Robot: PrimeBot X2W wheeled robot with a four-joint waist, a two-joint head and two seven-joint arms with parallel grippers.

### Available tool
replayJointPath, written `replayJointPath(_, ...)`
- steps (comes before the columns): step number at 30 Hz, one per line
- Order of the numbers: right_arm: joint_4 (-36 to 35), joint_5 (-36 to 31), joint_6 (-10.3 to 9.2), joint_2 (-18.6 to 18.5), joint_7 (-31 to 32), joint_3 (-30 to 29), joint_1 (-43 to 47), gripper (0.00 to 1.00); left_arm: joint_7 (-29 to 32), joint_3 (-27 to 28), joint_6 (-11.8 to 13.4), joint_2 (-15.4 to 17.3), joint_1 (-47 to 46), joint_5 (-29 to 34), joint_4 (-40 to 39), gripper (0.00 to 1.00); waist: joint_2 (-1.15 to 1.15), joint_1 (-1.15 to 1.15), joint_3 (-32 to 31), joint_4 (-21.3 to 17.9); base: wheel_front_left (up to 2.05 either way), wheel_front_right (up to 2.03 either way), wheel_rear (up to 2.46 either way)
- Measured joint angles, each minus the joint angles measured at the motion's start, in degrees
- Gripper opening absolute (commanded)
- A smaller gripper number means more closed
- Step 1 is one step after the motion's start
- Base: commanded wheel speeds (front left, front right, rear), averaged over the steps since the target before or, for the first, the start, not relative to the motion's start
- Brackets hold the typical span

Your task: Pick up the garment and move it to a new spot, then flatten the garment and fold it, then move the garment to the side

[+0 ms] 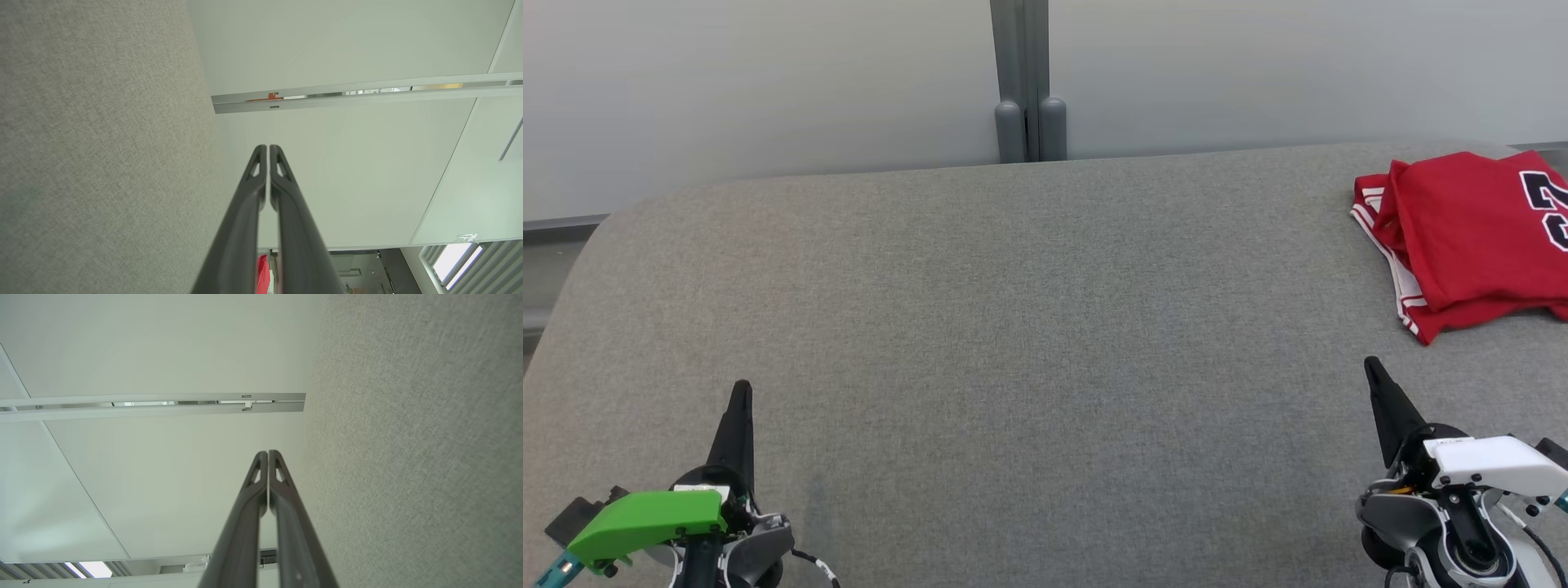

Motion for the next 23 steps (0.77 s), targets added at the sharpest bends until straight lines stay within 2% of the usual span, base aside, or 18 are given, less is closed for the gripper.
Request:
replayJointPath(6, 0.11, 2.02, 0.0, 0.11, 0.67, -0.23, -0.38, 0.0, 0.52, 0.1, -0.01, 0.01, -0.46, -2.45, -0.01, 0.0, 0.0, 0.0, 0.03, -0.01, 0.0, 0.0, 0.0)
replayJointPath(23, 0.14, 2.19, 0.0, 0.21, 0.68, -0.33, -0.4, 0.0, 0.55, 0.12, -0.02, 0.02, -0.47, -2.56, -0.01, 0.0, 0.0, 0.0, 0.03, -0.01, 0.0, 0.0, 0.0)
